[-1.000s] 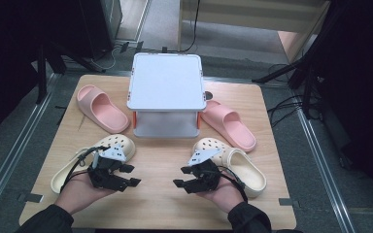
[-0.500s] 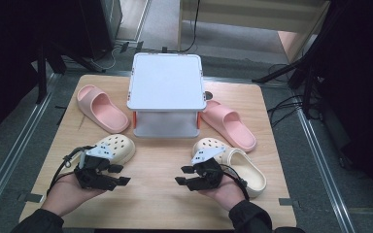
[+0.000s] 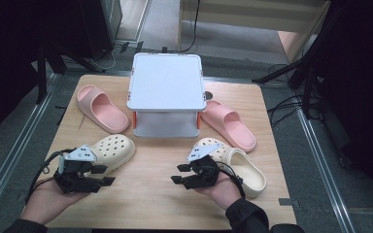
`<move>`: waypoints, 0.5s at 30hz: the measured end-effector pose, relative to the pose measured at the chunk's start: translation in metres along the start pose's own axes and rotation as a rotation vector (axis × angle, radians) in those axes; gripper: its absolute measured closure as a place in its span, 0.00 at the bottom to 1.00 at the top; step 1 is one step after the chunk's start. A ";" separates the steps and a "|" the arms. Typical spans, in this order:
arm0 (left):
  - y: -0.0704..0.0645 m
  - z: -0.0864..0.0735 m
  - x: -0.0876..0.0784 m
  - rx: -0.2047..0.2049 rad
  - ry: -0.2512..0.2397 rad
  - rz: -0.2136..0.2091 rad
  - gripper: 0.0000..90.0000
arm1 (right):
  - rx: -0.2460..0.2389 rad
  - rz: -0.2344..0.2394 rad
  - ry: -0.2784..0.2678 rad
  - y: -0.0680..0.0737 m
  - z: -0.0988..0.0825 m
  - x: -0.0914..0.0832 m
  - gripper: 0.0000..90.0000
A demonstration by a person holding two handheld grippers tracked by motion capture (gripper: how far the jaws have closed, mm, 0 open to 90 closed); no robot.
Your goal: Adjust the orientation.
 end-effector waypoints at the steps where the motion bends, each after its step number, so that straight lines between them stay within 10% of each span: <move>1: 0.001 -0.002 -0.003 -0.010 -0.006 0.003 0.53 | -0.002 0.002 0.011 0.001 0.000 0.002 0.58; 15: 0.032 -0.027 0.001 -0.101 0.007 0.102 0.53 | -0.030 0.025 0.030 0.002 0.010 0.011 0.56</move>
Point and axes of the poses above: each handheld gripper's, and its own axes: x roughly forward along the jaws, z roughly out of its top, y roughly to its left, the point moved 4 cm from there along x, roughly forward along the jaws, and after that the axes turned 10 degrees about x, right-handed, at the moved point
